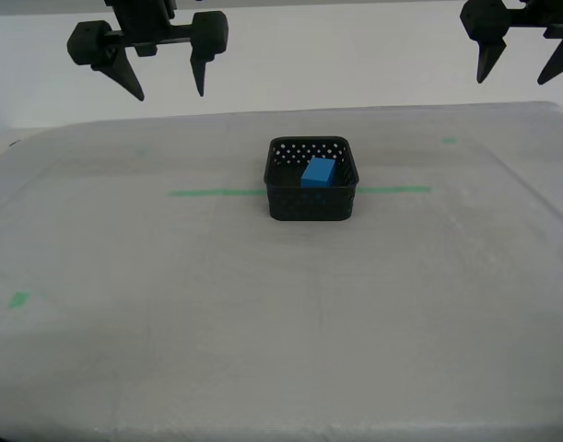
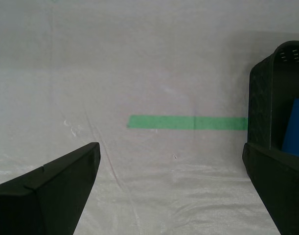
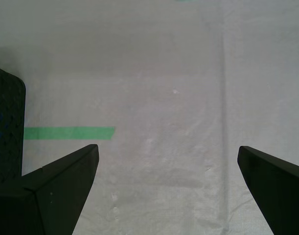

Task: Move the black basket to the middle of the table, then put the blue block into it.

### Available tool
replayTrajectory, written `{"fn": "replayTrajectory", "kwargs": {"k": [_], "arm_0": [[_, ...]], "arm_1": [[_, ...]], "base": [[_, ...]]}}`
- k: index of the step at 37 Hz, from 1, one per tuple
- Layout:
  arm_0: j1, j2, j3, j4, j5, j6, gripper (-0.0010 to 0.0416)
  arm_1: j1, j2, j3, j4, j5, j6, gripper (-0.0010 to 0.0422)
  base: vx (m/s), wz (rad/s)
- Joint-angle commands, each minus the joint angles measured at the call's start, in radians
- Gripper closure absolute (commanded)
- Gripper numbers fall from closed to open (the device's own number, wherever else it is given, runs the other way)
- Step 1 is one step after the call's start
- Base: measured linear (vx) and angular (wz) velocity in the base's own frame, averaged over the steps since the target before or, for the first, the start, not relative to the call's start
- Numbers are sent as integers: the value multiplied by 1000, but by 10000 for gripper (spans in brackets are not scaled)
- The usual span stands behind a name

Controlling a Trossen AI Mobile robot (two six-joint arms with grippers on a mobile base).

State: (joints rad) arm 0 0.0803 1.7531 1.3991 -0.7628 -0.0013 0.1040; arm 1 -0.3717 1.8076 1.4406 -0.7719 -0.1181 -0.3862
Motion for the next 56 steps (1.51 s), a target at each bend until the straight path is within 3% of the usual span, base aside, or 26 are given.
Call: {"fn": "replayTrajectory", "kwargs": {"k": [1,56], "arm_0": [[0,0,0,0,-1,0,7],[0,0,0,0,-1,0,7]], "arm_1": [[0,-1,0,0,-2,2,12],[0,-1,0,1,-2,2,12]], "base": [[0,0],[0,0]]}}
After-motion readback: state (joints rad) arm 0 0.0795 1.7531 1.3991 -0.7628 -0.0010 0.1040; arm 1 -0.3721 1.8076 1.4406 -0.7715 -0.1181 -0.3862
